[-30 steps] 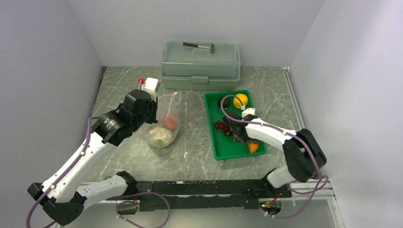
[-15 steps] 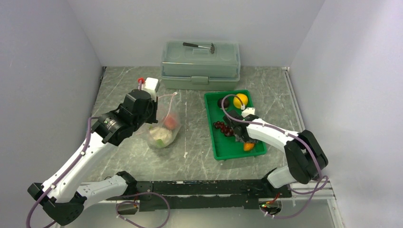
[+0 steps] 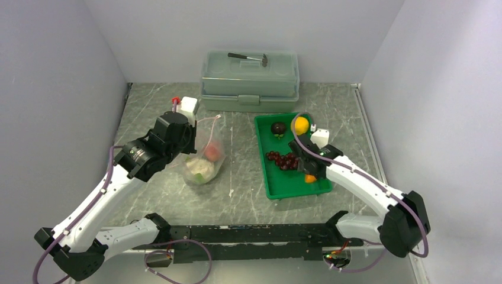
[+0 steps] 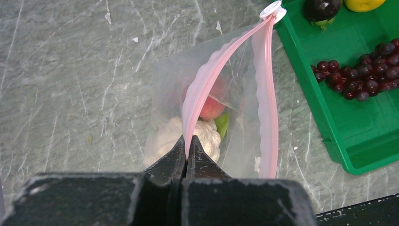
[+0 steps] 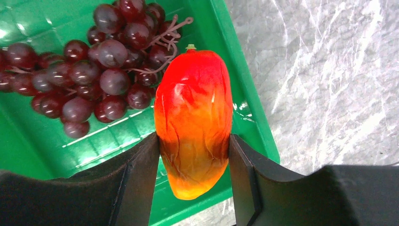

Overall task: Place the food in the zip-top bag and seal the zipper
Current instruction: Pick up the fake fruit from the bin, then place the fake fruit in the zipper food storage bag.

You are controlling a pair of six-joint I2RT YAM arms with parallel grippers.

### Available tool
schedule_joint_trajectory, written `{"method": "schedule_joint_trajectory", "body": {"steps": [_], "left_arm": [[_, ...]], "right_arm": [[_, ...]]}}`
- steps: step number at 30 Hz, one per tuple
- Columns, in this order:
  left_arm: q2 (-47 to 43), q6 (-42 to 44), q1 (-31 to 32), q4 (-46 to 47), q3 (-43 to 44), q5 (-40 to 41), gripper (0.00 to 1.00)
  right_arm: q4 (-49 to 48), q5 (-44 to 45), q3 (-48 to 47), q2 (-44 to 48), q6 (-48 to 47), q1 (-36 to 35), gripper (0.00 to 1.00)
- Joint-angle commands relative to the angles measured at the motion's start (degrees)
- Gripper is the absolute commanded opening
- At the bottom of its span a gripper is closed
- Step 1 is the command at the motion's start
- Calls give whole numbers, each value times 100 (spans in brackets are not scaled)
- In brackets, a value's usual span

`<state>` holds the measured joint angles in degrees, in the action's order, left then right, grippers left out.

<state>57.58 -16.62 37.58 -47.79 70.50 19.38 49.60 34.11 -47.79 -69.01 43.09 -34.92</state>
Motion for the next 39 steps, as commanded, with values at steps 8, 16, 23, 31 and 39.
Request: {"method": "schedule_joint_trajectory", "body": {"steps": [8,16,23,31,39], "left_arm": [[-54,63,-23,113,74,42,0],[-49,45,-25,38,295,15,0],[121,41,-30,-101,702,-281,0],[284,-140,-23,-112,785,-530,0],[392,-308,-14,-149,815,-552,0]], "right_arm": [[-473,-1148,-607,1431,-175,-42,43],[-1407,-2307,-862,1738,-210,-63,41],[-2452,-3316,-824,1975,-35,-109,41],[-3566,-3835,-854,1951,206,-444,41],[-3974,-2846,-1407,1380,-99,-1831,41]]}}
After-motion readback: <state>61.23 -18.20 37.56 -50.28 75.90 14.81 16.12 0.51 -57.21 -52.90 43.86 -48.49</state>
